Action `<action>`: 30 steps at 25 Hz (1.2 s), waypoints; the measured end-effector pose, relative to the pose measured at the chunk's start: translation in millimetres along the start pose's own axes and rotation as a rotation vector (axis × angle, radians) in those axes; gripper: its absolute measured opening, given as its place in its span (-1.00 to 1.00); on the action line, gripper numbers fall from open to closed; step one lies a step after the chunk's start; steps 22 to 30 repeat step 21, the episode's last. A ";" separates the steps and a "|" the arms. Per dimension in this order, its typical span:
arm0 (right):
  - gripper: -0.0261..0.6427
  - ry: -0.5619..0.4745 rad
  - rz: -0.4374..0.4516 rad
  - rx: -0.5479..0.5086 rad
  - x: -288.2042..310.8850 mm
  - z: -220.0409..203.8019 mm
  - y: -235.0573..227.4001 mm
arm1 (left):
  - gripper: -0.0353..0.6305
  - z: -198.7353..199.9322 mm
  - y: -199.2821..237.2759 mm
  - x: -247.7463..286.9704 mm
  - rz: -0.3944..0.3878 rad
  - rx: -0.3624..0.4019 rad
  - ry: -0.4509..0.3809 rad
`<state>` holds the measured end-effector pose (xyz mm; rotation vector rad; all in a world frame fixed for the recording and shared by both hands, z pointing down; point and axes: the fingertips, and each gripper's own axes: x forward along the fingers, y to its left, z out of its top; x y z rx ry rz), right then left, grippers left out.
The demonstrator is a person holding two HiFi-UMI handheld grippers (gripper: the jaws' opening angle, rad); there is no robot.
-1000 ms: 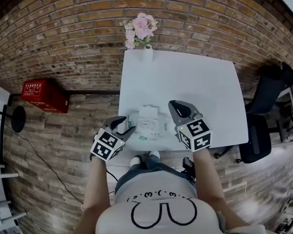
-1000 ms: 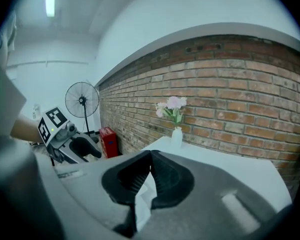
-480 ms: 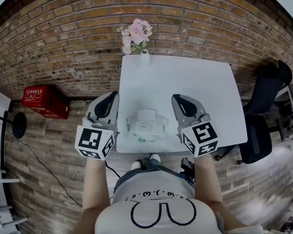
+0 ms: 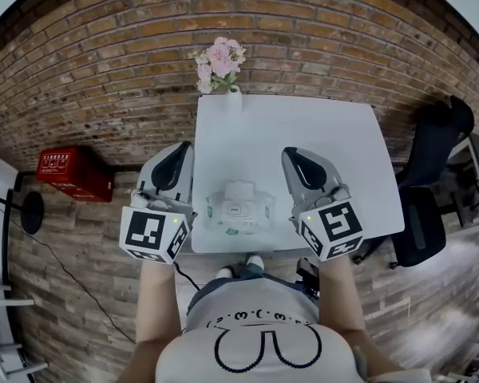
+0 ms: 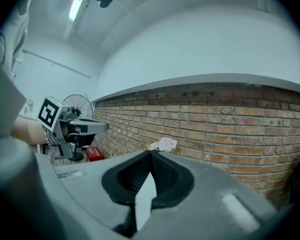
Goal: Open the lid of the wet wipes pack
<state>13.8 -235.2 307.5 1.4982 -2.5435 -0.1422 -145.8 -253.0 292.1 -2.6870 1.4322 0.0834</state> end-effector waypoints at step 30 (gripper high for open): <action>-0.93 -0.021 0.014 -0.005 -7.4 7.4 10.1 | -0.90 14.1 -3.6 -6.9 0.000 0.000 -0.038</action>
